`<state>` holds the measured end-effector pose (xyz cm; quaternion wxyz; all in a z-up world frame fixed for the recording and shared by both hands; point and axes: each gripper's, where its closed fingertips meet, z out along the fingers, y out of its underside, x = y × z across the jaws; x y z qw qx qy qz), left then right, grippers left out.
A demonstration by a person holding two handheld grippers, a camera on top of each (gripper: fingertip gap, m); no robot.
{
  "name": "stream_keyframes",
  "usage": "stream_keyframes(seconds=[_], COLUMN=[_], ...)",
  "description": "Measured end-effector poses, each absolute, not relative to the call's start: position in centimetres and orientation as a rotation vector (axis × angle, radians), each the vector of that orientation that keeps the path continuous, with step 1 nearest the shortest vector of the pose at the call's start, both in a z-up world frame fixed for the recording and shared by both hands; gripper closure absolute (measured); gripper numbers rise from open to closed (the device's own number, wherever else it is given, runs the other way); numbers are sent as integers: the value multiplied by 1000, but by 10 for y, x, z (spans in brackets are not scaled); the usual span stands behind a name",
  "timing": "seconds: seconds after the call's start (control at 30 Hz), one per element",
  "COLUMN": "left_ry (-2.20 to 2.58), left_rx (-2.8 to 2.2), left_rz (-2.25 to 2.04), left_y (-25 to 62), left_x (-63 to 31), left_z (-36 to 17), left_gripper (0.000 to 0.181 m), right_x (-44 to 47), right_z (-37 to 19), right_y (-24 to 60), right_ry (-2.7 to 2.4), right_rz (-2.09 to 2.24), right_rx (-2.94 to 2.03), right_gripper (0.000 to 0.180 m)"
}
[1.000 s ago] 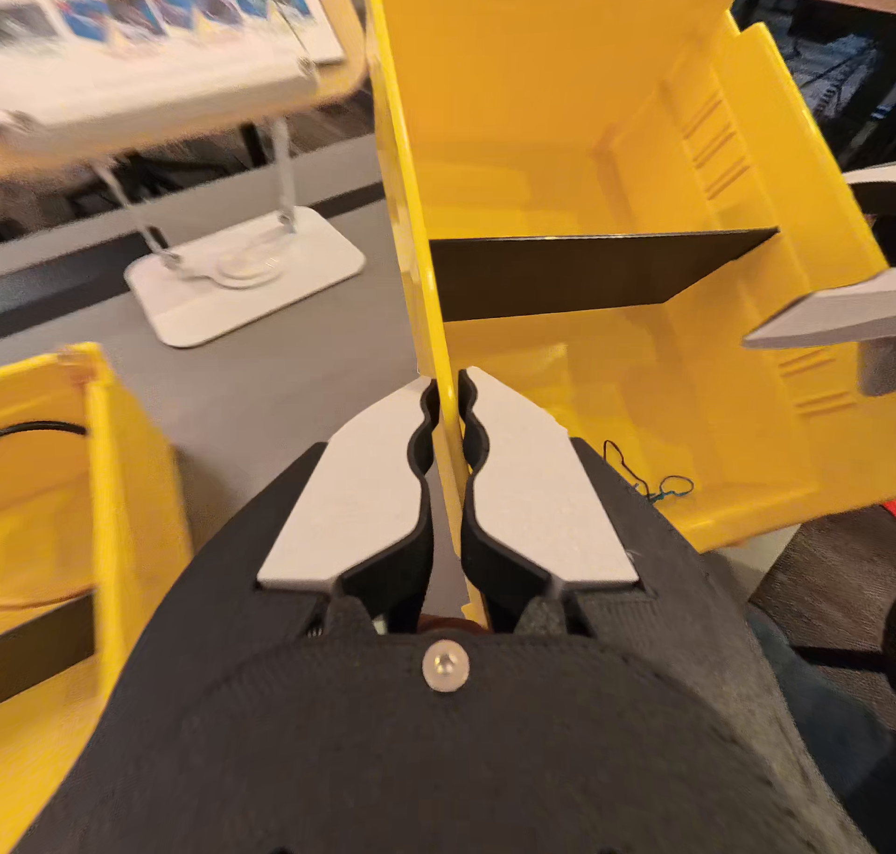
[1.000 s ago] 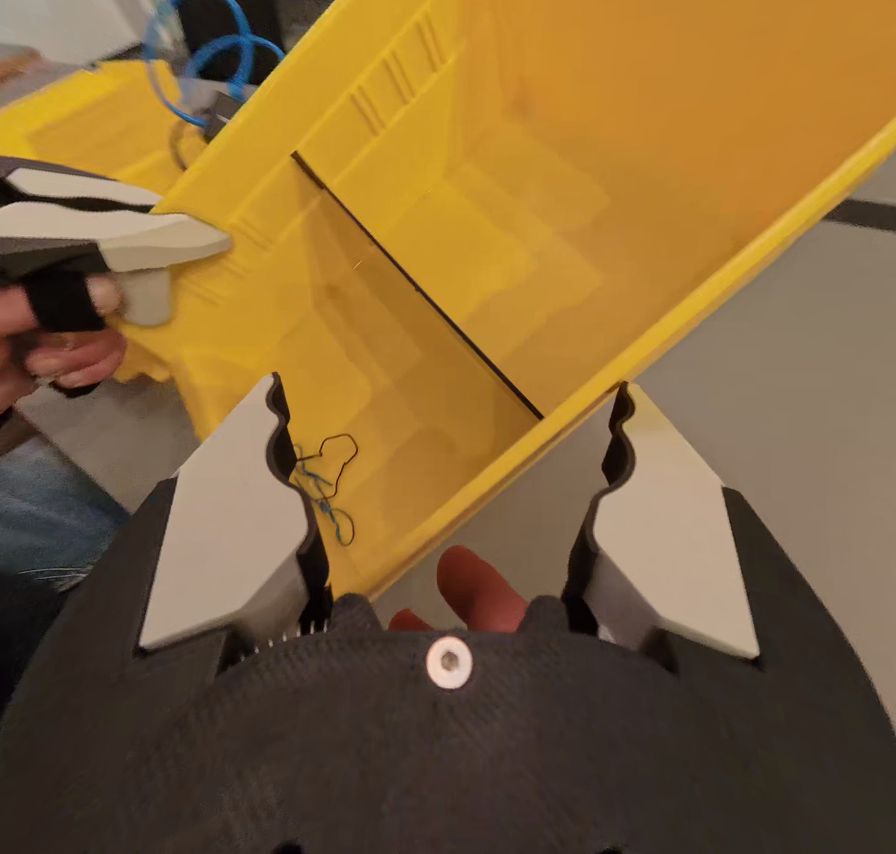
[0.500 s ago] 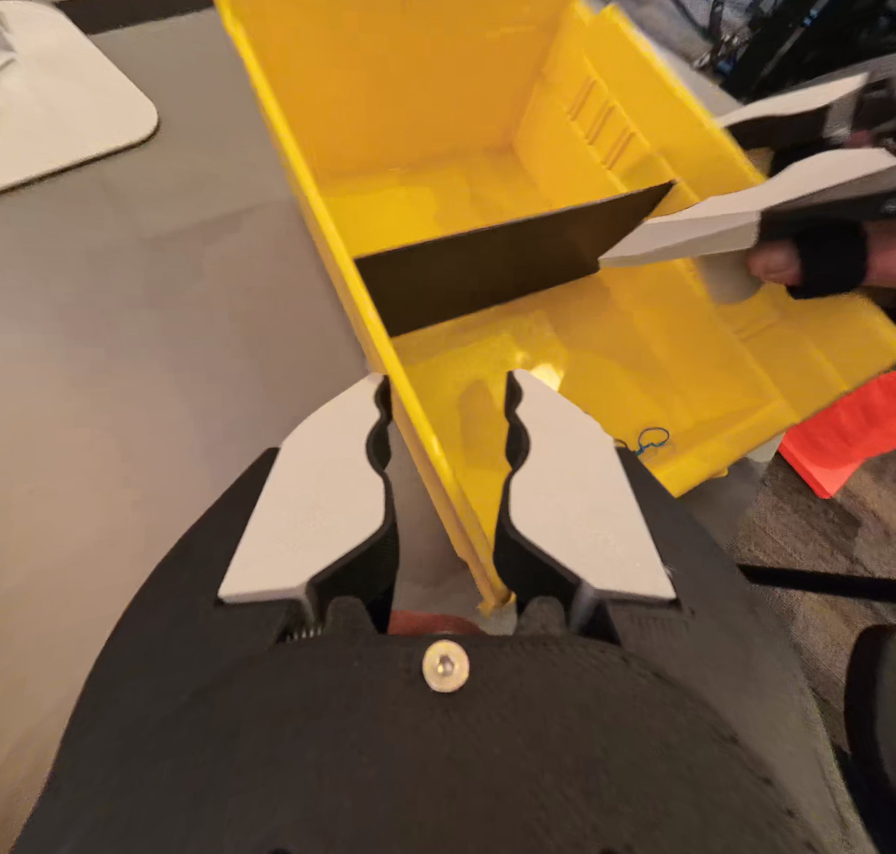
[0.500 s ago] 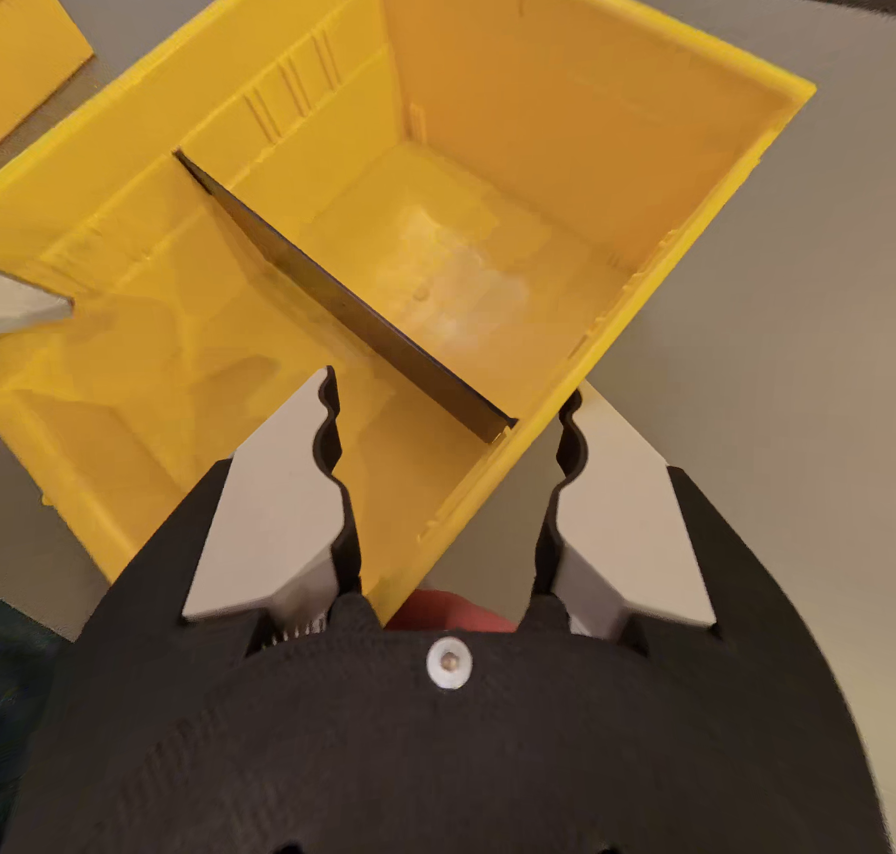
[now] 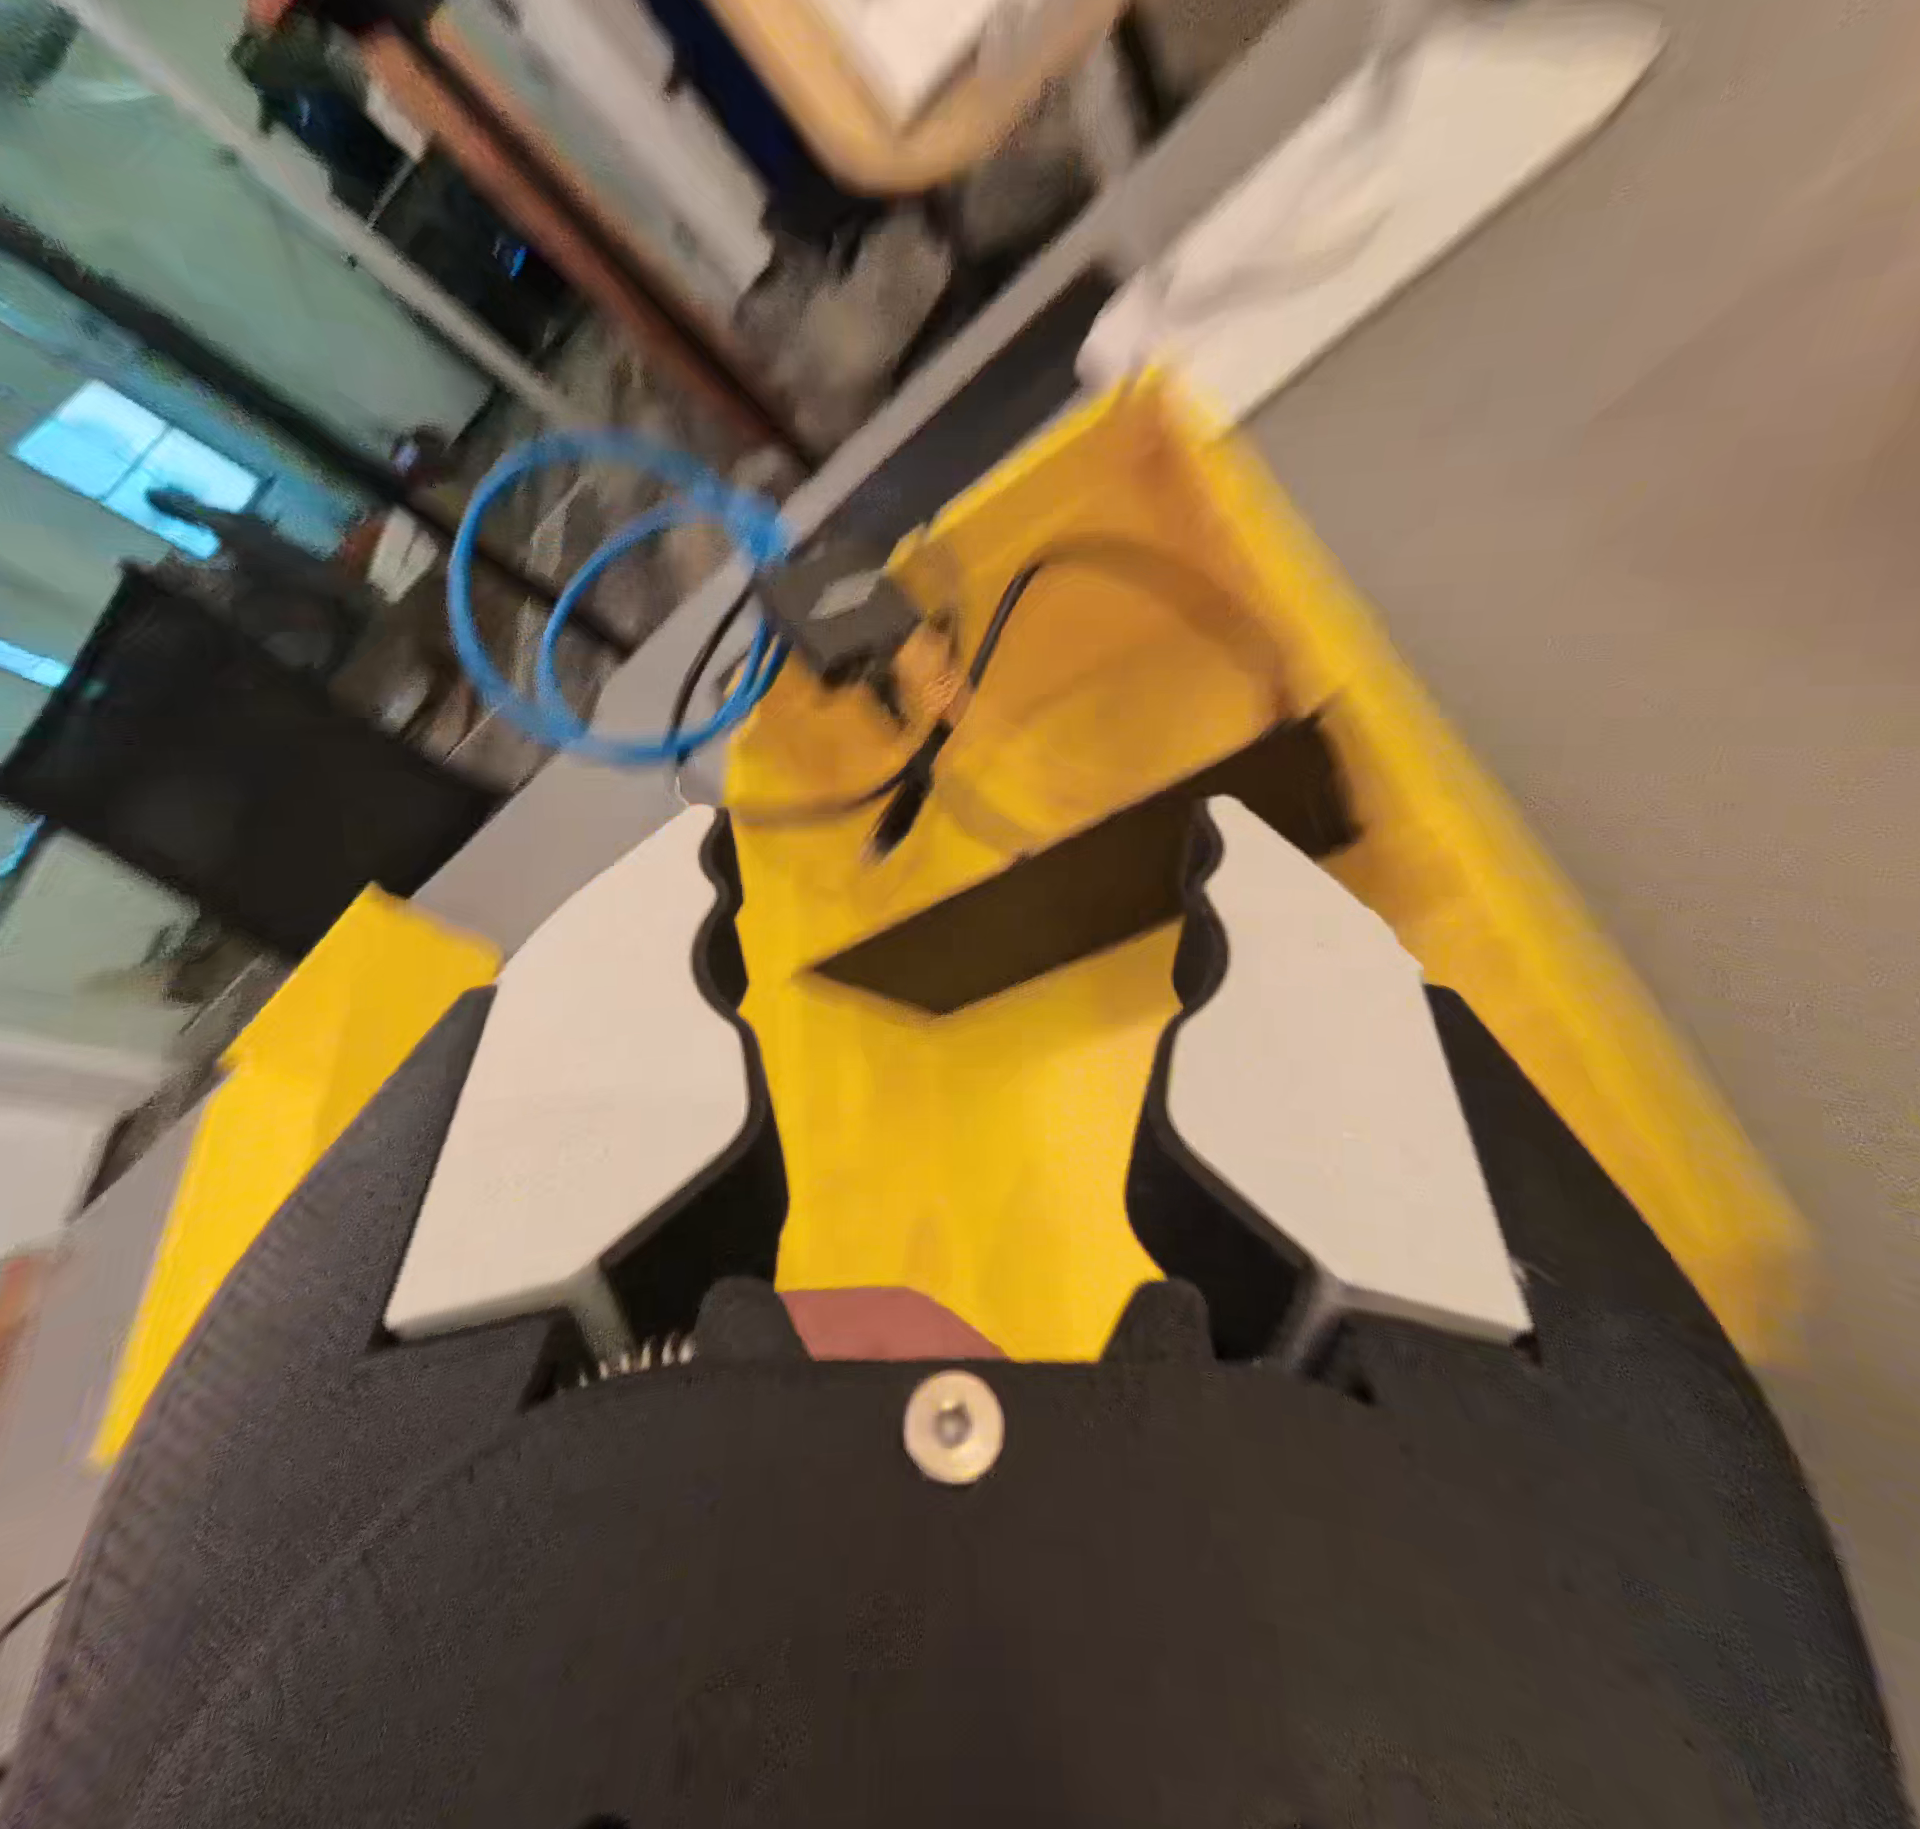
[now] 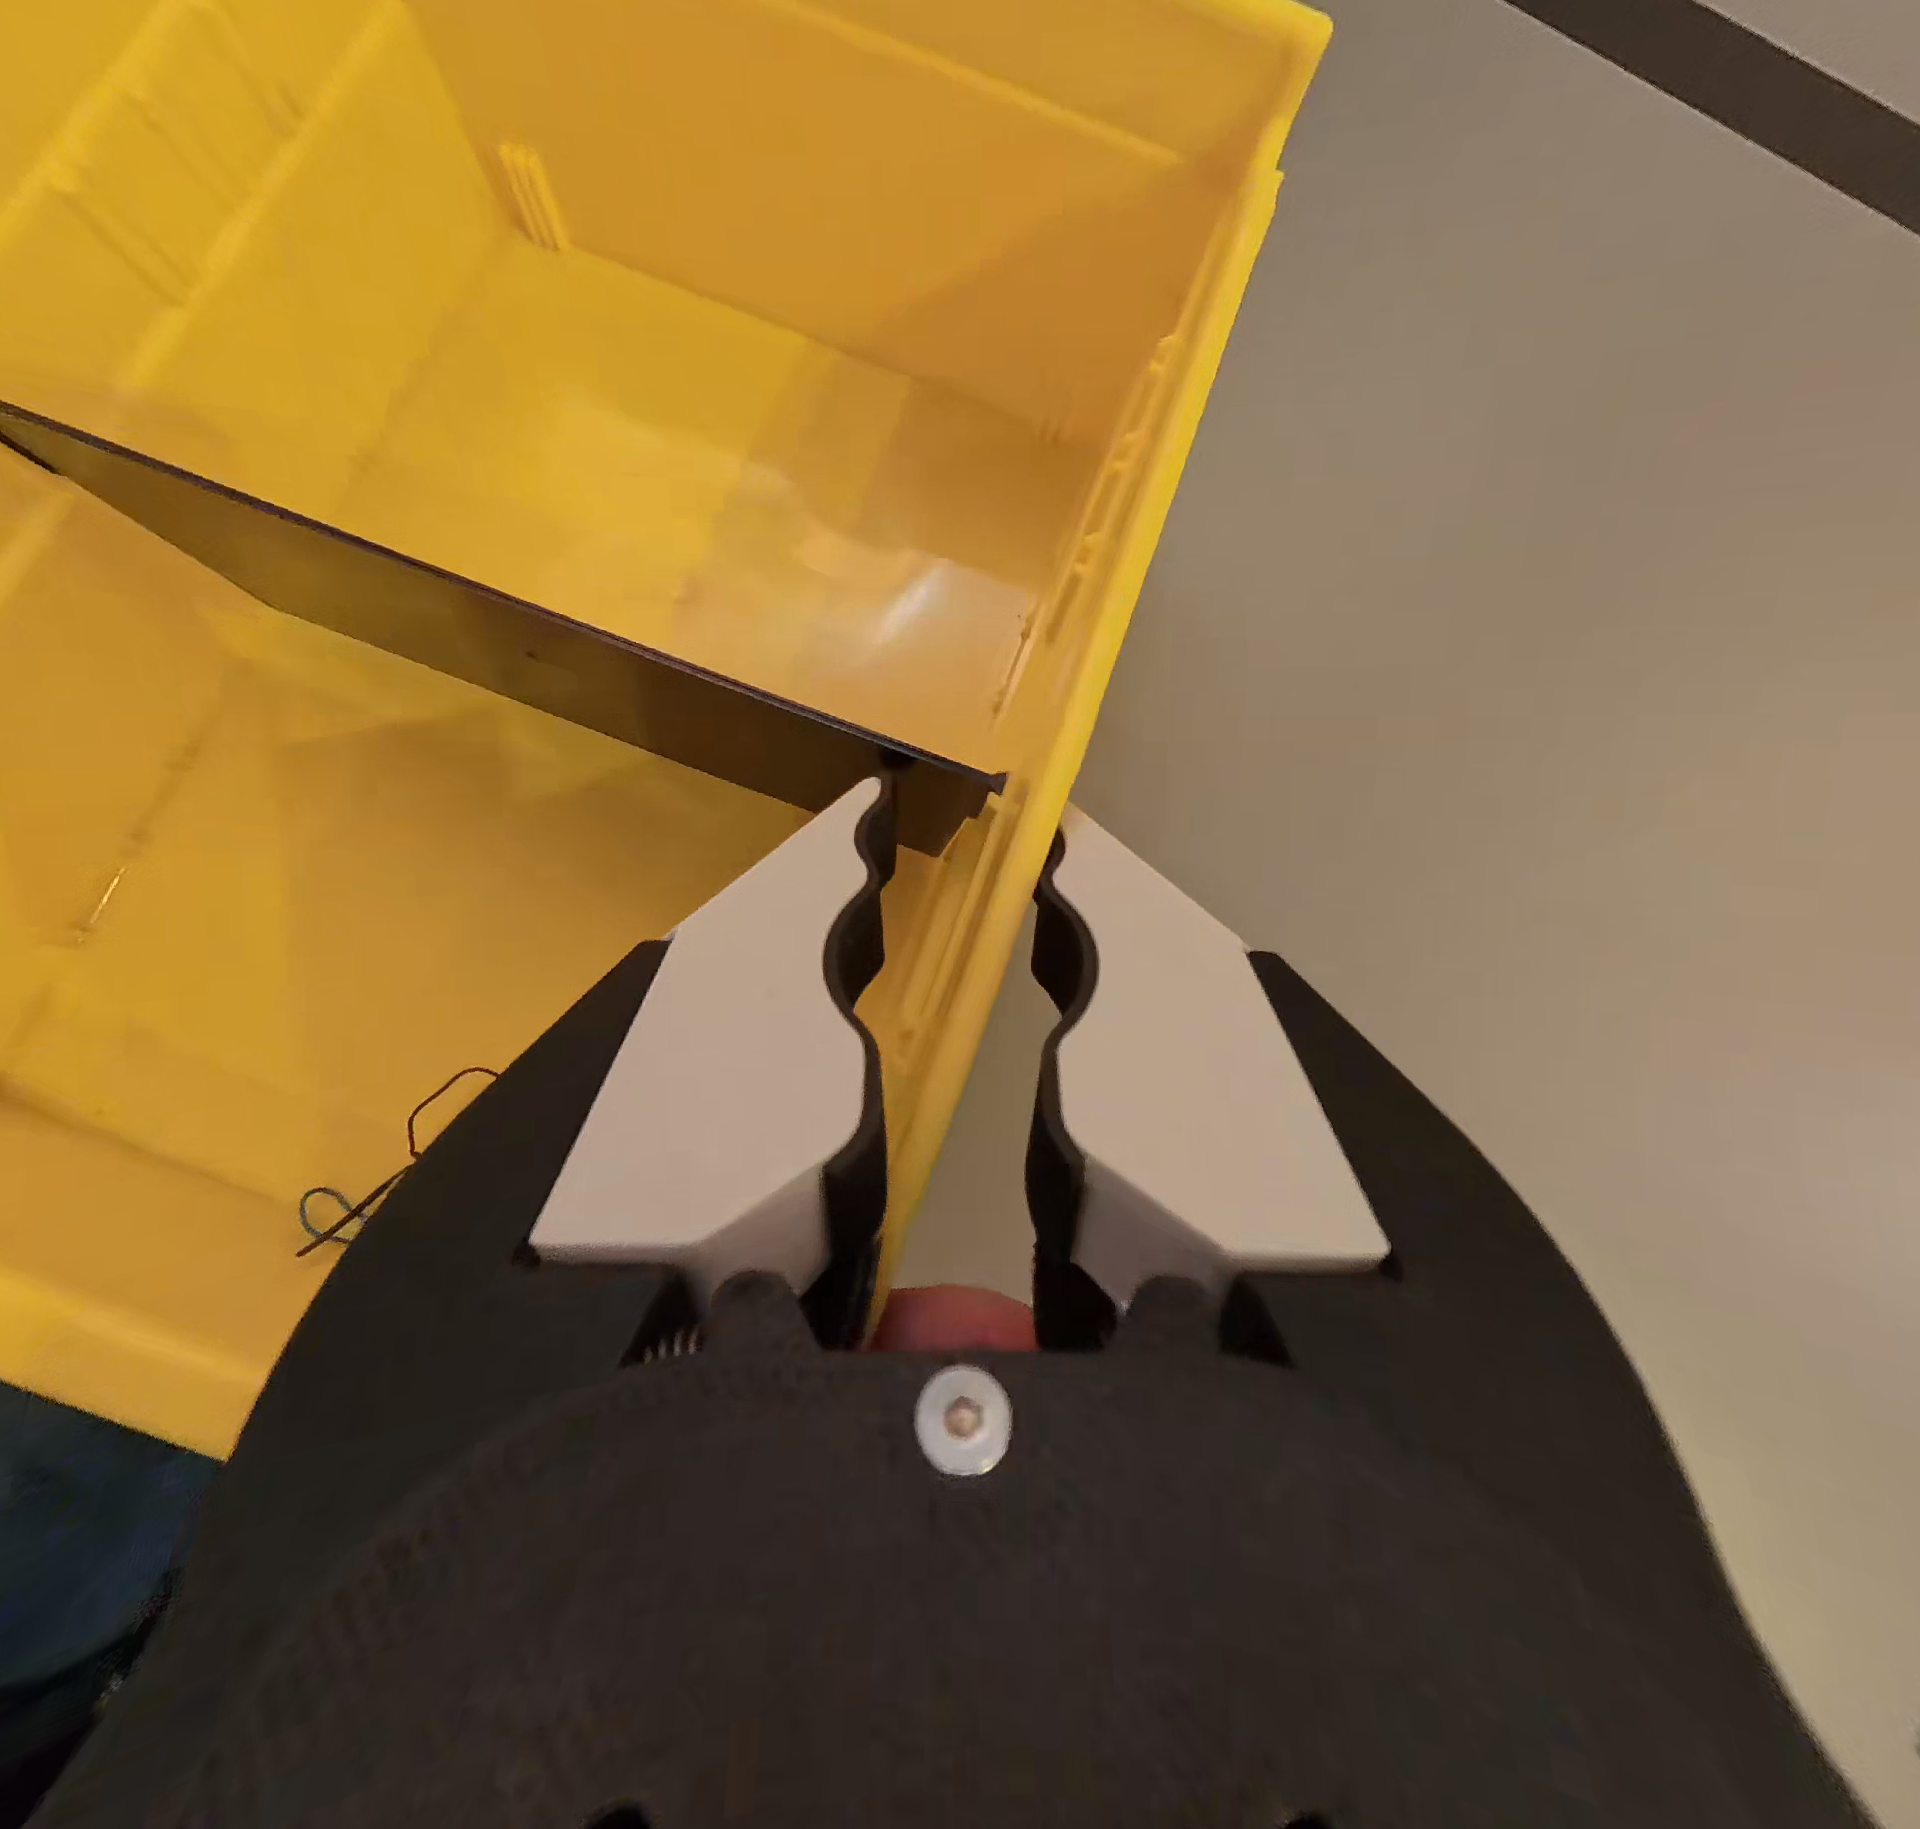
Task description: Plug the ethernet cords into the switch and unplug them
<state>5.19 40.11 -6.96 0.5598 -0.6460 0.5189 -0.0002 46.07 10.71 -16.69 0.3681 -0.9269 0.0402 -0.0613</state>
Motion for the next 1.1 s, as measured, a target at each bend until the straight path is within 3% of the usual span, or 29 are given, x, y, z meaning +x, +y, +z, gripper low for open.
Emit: stream_keyframes(seconds=[0.1, 0.2, 0.27, 0.33, 0.37, 1.1], left_ry=[1185, 1127, 1205, 1187, 1152, 951], left_rx=[-1715, -1911, -2127, -2183, -2182, -2274], left_rz=[165, 120, -102, -328, -384, -346], left_y=[466, 496, 485, 476, 475, 474], left_x=[-21, -64, -66, -57, -54, -175], left_z=[-109, -141, -177, -185, -184, -185], left_gripper=[89, 101, 127, 169, 175, 176], right_x=[478, 497, 509, 522, 529, 580], right_z=[-169, -170, -171, -171, -172, -181], right_y=[93, 80, 72, 62, 57, -5], right_ry=[78, 98, 125, 152, 166, 374], right_rz=[-203, -223, -232, -275, -296, -302], right_rx=[-2428, -2444, -2445, -2455, -2458, -2443], right_gripper=[160, 161, 161, 160, 159, 165])
